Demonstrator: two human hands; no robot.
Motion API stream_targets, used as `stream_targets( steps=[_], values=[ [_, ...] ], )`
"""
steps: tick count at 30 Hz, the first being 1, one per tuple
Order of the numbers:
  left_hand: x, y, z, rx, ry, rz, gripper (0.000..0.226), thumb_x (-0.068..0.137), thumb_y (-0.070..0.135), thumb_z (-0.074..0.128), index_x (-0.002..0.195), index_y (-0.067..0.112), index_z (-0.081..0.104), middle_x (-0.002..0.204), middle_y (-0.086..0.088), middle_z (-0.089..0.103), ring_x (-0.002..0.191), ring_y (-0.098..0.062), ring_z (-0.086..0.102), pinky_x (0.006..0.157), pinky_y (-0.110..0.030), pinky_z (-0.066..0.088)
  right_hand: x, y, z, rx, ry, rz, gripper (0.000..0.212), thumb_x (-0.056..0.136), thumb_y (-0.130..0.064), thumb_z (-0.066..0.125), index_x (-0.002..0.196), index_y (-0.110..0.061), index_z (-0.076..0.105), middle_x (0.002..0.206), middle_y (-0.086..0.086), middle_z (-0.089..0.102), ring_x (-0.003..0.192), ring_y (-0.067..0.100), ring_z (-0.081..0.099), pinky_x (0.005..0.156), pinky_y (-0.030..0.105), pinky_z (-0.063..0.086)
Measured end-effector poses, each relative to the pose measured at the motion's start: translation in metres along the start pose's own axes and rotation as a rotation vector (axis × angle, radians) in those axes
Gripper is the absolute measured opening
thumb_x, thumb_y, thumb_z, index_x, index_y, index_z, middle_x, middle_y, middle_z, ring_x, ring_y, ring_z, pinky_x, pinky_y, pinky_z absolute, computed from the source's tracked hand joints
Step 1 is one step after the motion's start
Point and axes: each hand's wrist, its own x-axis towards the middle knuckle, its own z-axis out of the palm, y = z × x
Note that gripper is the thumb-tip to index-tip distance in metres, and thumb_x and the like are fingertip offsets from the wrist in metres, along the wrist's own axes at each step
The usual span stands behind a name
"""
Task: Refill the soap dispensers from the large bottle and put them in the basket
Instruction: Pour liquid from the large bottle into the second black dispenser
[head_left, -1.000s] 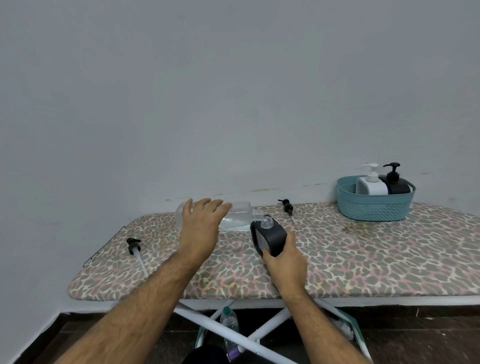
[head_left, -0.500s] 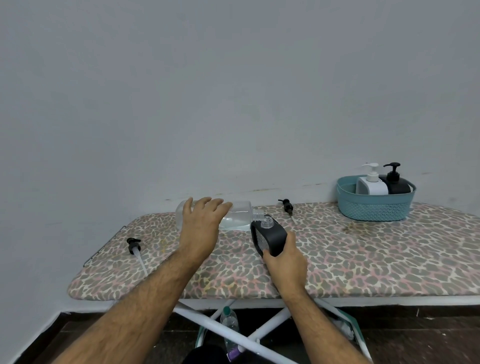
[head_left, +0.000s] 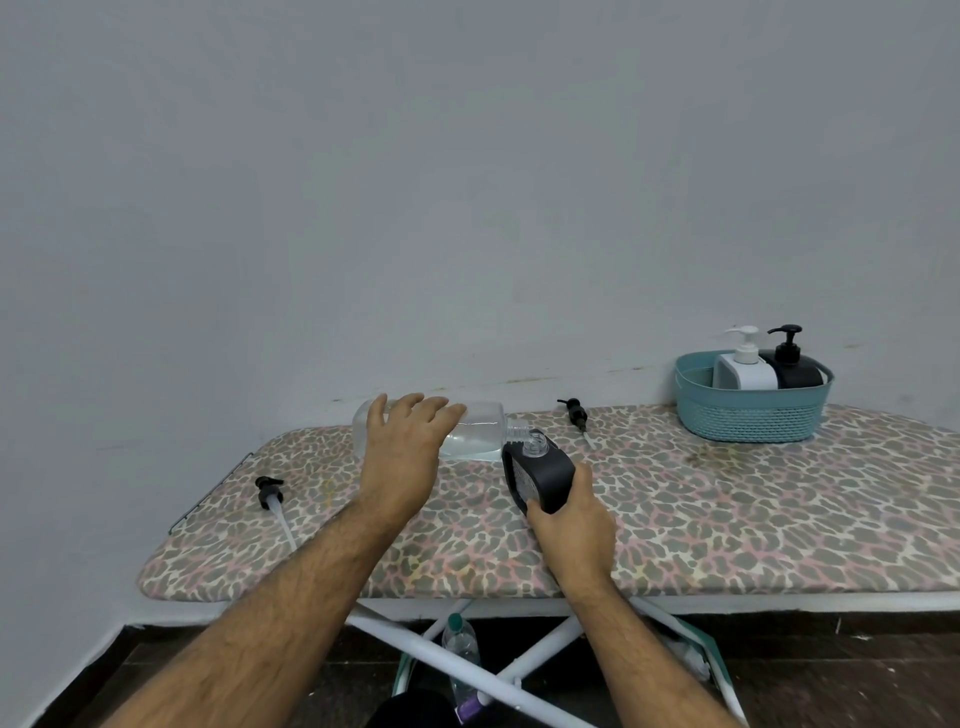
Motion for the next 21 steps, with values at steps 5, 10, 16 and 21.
stream_targets(
  steps=[5, 10, 16, 21],
  values=[
    [0.0004, 0.0008, -0.0021, 0.003, -0.005, 0.001, 0.072, 0.068, -0.015, 0.068, 0.126, 0.027, 0.061, 0.128, 0.0, 0.065, 0.122, -0.03, 0.056, 0.11, -0.058, 0.026, 0.0006, 0.0017, 0.0021, -0.002, 0.009, -0.002, 0.05, 0.079, -0.032, 0.075, 0.117, -0.029, 0.042, 0.083, -0.009, 0.065, 0.069, 0.014, 0.063, 0.054, 0.025, 0.05],
    [0.0007, 0.001, -0.0029, 0.002, -0.008, 0.004, 0.07, 0.069, -0.014, 0.069, 0.126, 0.026, 0.061, 0.128, -0.001, 0.065, 0.122, -0.03, 0.056, 0.11, -0.058, 0.026, 0.0007, 0.002, 0.0032, 0.001, 0.014, -0.005, 0.05, 0.078, -0.031, 0.075, 0.115, -0.03, 0.041, 0.082, -0.01, 0.065, 0.068, 0.013, 0.063, 0.056, 0.029, 0.055],
    [0.0014, -0.0002, -0.0025, 0.012, -0.005, 0.02, 0.072, 0.066, -0.015, 0.071, 0.125, 0.027, 0.061, 0.127, 0.0, 0.065, 0.121, -0.03, 0.056, 0.109, -0.058, 0.027, 0.0005, 0.0019, 0.0016, -0.004, 0.01, -0.012, 0.049, 0.079, -0.031, 0.075, 0.115, -0.028, 0.042, 0.083, -0.008, 0.067, 0.068, 0.014, 0.063, 0.053, 0.024, 0.049],
    [0.0021, -0.0006, -0.0026, 0.02, -0.003, 0.024, 0.073, 0.064, -0.015, 0.073, 0.123, 0.027, 0.062, 0.126, 0.0, 0.065, 0.12, -0.03, 0.057, 0.108, -0.059, 0.029, 0.0001, 0.0018, 0.002, -0.005, 0.011, -0.013, 0.05, 0.079, -0.032, 0.074, 0.115, -0.03, 0.04, 0.083, -0.008, 0.066, 0.069, 0.014, 0.063, 0.055, 0.026, 0.051]
  ],
)
